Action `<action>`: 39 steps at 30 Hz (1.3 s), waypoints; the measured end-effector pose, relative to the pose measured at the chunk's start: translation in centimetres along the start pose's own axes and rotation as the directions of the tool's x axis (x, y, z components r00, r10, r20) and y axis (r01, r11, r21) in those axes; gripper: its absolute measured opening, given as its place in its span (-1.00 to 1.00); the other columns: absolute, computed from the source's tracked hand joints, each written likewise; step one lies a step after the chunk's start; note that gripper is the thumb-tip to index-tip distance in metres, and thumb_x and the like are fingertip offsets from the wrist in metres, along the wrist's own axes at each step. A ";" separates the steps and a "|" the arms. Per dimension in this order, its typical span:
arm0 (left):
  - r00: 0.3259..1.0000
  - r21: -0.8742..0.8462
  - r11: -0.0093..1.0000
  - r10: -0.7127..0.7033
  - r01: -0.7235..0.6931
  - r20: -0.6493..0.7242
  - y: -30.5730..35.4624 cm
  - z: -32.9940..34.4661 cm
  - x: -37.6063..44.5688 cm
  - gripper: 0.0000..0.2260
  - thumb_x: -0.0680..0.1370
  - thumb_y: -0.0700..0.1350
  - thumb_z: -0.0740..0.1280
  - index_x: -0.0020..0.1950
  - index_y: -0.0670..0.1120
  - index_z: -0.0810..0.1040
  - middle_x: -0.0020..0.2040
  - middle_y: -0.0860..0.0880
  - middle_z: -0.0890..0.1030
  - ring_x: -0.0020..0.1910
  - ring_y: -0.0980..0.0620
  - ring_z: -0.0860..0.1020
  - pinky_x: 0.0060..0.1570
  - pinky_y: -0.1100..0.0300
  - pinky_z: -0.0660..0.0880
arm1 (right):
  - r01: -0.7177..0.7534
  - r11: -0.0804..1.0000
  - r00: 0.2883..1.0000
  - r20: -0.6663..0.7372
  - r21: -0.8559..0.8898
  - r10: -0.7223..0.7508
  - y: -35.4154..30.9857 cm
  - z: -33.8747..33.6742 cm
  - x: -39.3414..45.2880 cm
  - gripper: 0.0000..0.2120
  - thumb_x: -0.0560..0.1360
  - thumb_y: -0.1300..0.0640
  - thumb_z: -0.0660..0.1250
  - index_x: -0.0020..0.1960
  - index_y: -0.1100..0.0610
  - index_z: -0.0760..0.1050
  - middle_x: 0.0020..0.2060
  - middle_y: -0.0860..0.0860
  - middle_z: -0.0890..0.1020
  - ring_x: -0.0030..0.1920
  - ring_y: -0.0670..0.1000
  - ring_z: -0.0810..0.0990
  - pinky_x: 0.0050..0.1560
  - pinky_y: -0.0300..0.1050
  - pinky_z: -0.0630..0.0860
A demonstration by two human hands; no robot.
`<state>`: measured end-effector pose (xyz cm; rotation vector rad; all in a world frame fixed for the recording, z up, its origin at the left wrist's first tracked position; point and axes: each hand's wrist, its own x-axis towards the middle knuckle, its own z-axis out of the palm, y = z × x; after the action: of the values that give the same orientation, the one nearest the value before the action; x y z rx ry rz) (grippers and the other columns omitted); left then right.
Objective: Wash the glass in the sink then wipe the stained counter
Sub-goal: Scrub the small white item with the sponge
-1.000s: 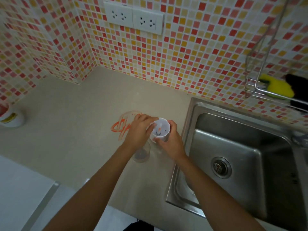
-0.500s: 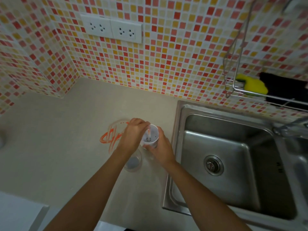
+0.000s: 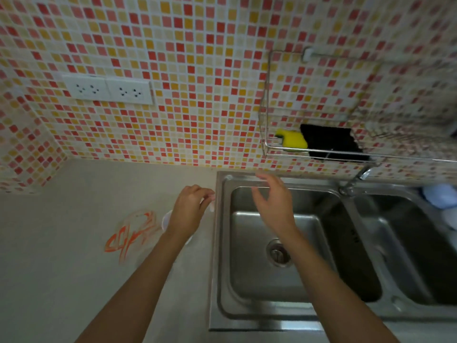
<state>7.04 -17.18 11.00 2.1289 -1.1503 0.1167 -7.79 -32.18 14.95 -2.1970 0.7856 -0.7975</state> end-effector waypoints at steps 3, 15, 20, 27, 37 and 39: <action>0.999 -0.051 0.998 0.048 -0.049 -0.008 3.6 1.0 1.7 -0.91 0.52 -0.19 0.39 -0.02 -0.14 0.67 -0.09 -0.12 0.67 -0.08 -0.10 0.56 -0.06 0.16 0.39 | 0.104 0.994 0.978 -0.184 0.031 -0.097 -1.8 -4.7 2.7 -0.78 0.51 0.19 0.32 0.15 0.13 0.56 0.05 0.01 0.60 -0.03 -0.06 0.58 0.00 -0.12 0.54; 0.998 -0.354 0.933 -0.054 0.056 0.015 11.1 4.3 5.8 -0.93 0.49 -0.21 0.42 -0.04 -0.12 0.66 -0.11 0.02 0.66 -0.16 0.15 0.60 -0.07 0.49 0.47 | -0.088 0.914 0.965 0.194 -0.397 0.177 1.7 -7.6 15.7 -0.58 0.54 -0.06 0.28 0.34 0.07 0.38 0.40 0.20 0.26 0.31 0.23 0.33 0.25 0.10 0.41; 0.990 -0.384 0.915 -0.140 0.124 -0.013 12.0 5.8 5.8 -0.90 0.48 -0.32 0.40 -0.04 -0.17 0.65 -0.09 -0.02 0.65 -0.13 0.13 0.59 -0.12 0.57 0.42 | -0.067 0.929 0.945 0.276 -0.364 0.176 2.2 -7.9 17.8 -0.78 0.52 0.08 0.33 0.05 0.13 0.33 -0.13 0.03 0.44 -0.05 0.10 0.44 -0.10 -0.09 0.36; 0.965 -0.399 0.886 -0.263 0.236 -0.013 12.8 7.8 5.9 -0.91 0.52 -0.20 0.38 -0.01 -0.09 0.65 -0.10 0.03 0.66 -0.14 0.12 0.61 -0.02 0.30 0.51 | 0.197 0.975 0.971 -0.161 0.107 -0.179 1.9 -10.5 12.0 -0.73 0.50 0.16 0.36 0.19 0.04 0.51 0.10 -0.02 0.58 0.08 -0.04 0.51 0.06 -0.24 0.43; 0.869 -0.647 0.633 -0.487 0.424 0.093 16.8 12.4 4.7 -0.94 0.52 -0.18 0.39 -0.07 -0.11 0.67 -0.22 0.03 0.67 -0.22 0.17 0.61 -0.08 0.30 0.53 | 0.238 0.951 0.964 -0.071 -0.196 -0.256 11.4 -9.1 2.4 -0.69 0.54 0.04 0.23 0.20 0.10 0.58 0.14 0.01 0.62 0.06 0.09 0.51 0.14 -0.40 0.18; 0.825 -0.677 0.554 -0.547 0.485 0.144 17.8 13.7 4.7 -0.95 0.51 -0.16 0.40 -0.08 -0.11 0.66 -0.20 0.00 0.67 -0.15 0.05 0.63 0.01 0.19 0.54 | 0.185 0.954 0.973 -0.095 -0.235 -0.212 12.9 -9.0 2.4 -0.73 0.51 0.14 0.32 0.20 0.12 0.59 0.13 0.03 0.63 0.04 0.11 0.52 0.14 -0.41 0.17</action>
<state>-6.98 -35.30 12.19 1.6435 -0.3470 -0.4408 -16.63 -44.99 11.48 -2.4787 0.7507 -0.9882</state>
